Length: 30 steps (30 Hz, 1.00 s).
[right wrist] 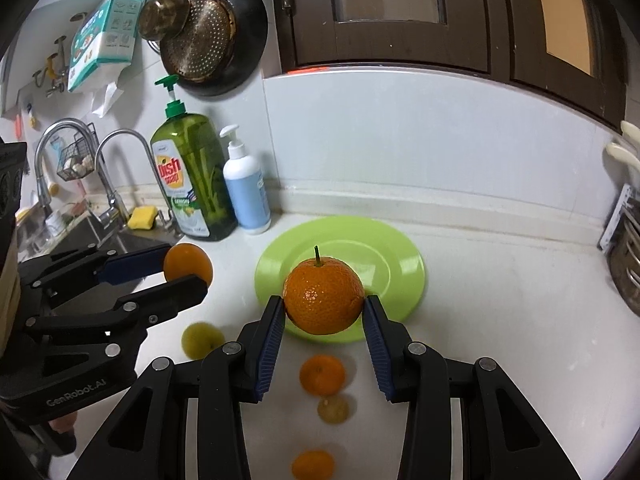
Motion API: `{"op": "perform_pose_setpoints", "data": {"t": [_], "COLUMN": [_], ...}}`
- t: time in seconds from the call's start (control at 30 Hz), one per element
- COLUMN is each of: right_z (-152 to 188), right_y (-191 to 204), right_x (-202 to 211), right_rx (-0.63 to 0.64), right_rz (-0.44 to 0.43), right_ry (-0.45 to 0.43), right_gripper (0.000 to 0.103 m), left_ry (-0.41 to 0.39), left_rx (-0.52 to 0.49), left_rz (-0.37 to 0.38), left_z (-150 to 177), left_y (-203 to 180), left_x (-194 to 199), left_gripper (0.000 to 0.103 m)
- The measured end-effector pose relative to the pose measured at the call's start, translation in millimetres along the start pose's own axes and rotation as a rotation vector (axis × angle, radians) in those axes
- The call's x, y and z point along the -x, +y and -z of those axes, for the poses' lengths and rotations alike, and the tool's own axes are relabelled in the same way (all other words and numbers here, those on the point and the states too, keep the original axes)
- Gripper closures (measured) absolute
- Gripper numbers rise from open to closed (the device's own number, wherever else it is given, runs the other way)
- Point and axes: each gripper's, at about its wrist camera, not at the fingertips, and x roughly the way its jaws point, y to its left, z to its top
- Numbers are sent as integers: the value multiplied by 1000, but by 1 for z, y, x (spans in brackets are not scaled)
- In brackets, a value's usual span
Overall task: Organize fruits
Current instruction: 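Lift both citrus fruits onto the lime-green plate and open both grippers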
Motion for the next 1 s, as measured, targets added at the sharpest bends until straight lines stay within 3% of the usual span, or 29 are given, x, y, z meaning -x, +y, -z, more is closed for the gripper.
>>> {"op": "perform_pose_setpoints", "data": {"t": [0.4, 0.63, 1.0], "right_z": [-34, -39, -34], "right_y": [-20, -43, -59], "right_x": [-57, -109, -163], "right_rx": [2, -31, -81], "right_rz": [24, 44, 48], "right_ry": [60, 183, 303], "right_gripper": [62, 62, 62], "left_ry": [58, 172, 339], "left_rx": [-2, 26, 8], "left_rz": [13, 60, 59], "left_z": [-26, -34, -30], "left_y": [26, 40, 44], "left_x": [-61, -115, -178], "left_gripper": [65, 65, 65]}}
